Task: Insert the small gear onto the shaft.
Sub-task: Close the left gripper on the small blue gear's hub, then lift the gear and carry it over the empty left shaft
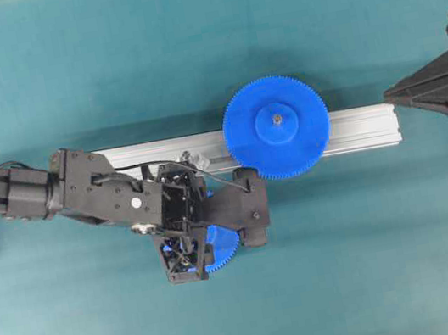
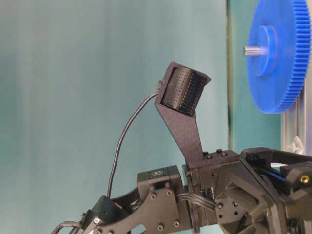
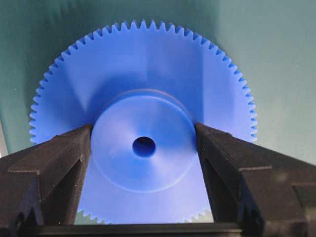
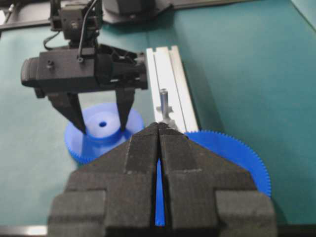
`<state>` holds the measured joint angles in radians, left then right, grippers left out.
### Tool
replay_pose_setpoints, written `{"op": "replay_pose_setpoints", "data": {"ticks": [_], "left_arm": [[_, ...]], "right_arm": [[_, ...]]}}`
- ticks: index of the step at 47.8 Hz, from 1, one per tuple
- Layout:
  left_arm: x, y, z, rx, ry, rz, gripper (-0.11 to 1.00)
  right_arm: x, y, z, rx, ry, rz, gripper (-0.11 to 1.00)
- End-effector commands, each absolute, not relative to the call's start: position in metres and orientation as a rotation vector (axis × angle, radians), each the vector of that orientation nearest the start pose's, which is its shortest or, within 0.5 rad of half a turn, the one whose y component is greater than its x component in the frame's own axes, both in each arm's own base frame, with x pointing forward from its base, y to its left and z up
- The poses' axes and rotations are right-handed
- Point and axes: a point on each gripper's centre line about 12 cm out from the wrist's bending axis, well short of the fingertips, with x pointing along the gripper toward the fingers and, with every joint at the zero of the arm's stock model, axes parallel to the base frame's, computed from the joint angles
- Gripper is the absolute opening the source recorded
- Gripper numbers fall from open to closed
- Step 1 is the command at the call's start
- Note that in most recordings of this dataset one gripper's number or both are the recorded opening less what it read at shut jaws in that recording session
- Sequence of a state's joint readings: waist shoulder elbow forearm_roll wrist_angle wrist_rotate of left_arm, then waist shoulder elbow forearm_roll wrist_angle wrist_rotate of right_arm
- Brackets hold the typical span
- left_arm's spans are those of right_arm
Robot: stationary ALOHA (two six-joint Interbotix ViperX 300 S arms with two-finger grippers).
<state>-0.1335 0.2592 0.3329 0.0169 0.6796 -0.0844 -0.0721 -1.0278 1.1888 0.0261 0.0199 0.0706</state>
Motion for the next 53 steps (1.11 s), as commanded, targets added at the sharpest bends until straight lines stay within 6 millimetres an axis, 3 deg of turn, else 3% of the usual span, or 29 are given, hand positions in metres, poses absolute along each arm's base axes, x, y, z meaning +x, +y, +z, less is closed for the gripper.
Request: {"op": "replay_pose_setpoints", "data": {"ticks": [1,22,38,53], "left_arm": [[0.417,-0.055,0.129,0.033,1.250,-0.064,0.69],[0.421,-0.054,0.132,0.032,1.239,-0.064,0.69],[0.433,-0.057,0.164,0.028,1.160,-0.070,0.69],[0.432,-0.056,0.182,0.056,1.226,-0.077,0.69]], "right_arm": [[0.188,-0.014,0.270,0.112,0.162,-0.082,0.03],[0.188,-0.014,0.269,0.112,0.165,-0.082,0.03],[0.188,-0.014,0.267,0.112,0.168,-0.082,0.03],[0.185,-0.014,0.271,0.111,0.149,-0.083,0.03]]}}
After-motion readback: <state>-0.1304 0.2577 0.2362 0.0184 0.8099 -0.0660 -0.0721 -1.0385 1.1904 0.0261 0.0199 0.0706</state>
